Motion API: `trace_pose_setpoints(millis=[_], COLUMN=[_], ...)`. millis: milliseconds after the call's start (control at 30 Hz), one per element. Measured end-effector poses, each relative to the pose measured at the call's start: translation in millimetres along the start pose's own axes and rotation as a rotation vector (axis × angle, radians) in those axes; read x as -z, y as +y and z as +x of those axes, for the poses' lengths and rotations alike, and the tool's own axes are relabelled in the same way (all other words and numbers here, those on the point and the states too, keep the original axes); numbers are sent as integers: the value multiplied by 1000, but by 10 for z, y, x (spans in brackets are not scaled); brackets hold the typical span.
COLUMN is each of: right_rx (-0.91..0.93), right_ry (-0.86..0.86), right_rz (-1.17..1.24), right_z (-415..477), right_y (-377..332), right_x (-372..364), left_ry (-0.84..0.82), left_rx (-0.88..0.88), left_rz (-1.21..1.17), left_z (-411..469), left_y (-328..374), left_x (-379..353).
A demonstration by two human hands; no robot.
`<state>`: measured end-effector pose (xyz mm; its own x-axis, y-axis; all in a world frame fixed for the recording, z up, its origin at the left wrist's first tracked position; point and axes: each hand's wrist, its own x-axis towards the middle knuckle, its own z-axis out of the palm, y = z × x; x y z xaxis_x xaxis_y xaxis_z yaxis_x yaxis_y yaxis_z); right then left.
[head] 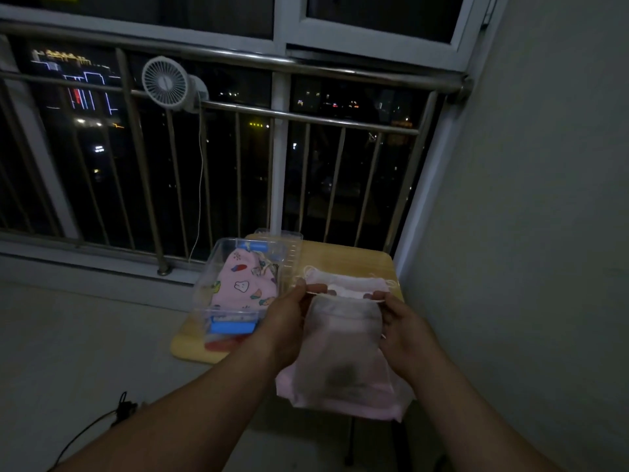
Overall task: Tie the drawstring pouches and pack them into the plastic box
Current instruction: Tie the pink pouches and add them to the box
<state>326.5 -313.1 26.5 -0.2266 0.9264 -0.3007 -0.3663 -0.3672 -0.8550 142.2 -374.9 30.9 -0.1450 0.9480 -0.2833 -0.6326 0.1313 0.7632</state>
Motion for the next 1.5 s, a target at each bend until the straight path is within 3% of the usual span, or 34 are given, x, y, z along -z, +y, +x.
trace_pose_setpoints(millis=[200, 300, 367, 433, 567, 633, 800, 900, 1133, 1233, 1333, 1400, 1500], right_rx=[-73, -53, -31, 30, 235, 329, 358, 343, 453, 301, 19, 110, 264], right_ry=[115, 183, 199, 183, 27, -50, -136, -114, -60, 60, 59, -37, -162], right_rz=[225, 210, 132, 0, -440, -633, -633, -627, -636, -475, -801, -889, -775], right_z=[137, 192, 182, 141, 26, -30, -52, -8, 29, 163, 194, 119, -58], right_y=[-22, -70, -78, -137, -350, -452, -500, -463, -424, -408, -214, -57, 44], right_x=[146, 177, 135, 47, -171, -297, -428, -380, -464, -413, -369, -309, -206], left_ry=[28, 62, 42, -14, -147, -204, -300, -328, -240, -199, -147, -100, -62], left_rx=[-3, 2, -28, -104, -256, -277, -357, -298, -415, -315, -237, -241, -220], left_rz=[-157, -179, 26, 382, 1060, 1205, 1164, 1088, 1319, 1131, 913, 895, 929], left_z=[219, 277, 278, 274, 169, 143, 84, 92, 181, 216, 232, 255, 269], left_y=[-10, -9, -28, -10, 121, 177, 262, 225, 197, 233, 282, 276, 221], left_x=[99, 117, 112, 20, -267, -402, -607, -582, -538, -552, -562, -562, -563])
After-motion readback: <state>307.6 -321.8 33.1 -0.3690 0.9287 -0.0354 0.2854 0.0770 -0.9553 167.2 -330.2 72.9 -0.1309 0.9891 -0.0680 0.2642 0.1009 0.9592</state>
